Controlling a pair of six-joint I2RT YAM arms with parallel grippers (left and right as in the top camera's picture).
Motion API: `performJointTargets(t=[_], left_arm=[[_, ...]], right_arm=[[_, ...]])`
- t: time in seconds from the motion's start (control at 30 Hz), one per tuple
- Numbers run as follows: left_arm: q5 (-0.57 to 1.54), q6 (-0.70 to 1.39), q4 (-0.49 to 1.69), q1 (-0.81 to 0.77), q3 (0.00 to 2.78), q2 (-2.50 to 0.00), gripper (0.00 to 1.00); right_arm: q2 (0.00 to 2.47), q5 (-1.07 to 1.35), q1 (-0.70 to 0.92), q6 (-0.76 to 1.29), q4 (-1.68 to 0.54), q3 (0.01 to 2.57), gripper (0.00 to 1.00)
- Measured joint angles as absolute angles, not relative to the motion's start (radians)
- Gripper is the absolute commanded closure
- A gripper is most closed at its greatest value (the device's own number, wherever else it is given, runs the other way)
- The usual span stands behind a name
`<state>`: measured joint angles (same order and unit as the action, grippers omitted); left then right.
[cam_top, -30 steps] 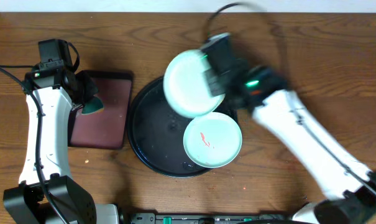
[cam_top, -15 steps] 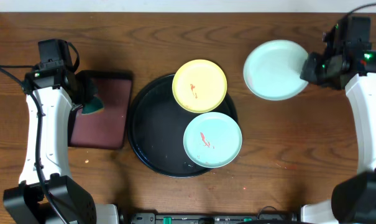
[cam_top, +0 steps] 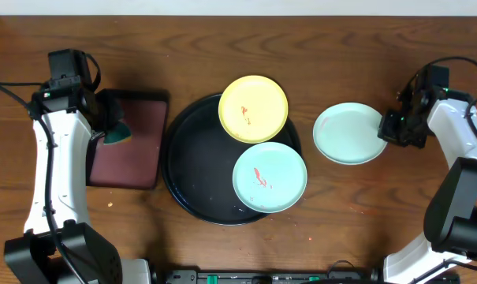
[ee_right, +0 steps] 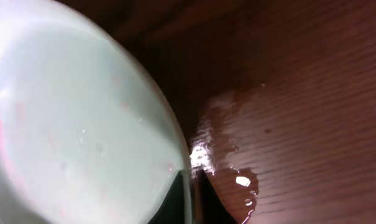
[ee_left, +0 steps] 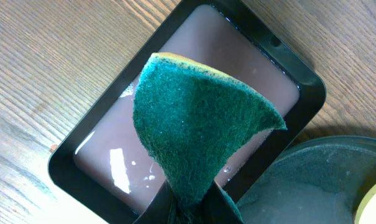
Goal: Clean dirty plates on tray and stack at the side
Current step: 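Lower the plate onto the table right of the tray and release, then grasp the second light-blue plate with the right gripper, drag to tray center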
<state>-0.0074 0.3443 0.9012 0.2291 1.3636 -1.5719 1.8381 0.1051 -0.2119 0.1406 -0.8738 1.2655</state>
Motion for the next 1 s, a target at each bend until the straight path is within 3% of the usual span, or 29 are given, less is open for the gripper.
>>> performJointTargets(t=[0.07,0.37,0.7,1.0], left_arm=[[-0.007,0.344,0.901,0.229,1.364,-1.572,0.92],[-0.007,0.340,0.901,0.229,1.364,-1.572,0.92],[-0.007,0.310,0.917,0.229,1.364,-1.572,0.92],[-0.007,0.309,0.917,0.229,1.364,-1.572,0.92]], right_arm=[[1.838,0.109,-0.212,0.131,-0.872,1.266,0.56],[1.829,0.257,-0.179,0.069,-1.116,1.475,0.57],[1.804,0.373,0.155,0.029,-1.149,1.444,0.57],[1.804,0.305,0.335,0.069,-1.041,1.269,0.59]])
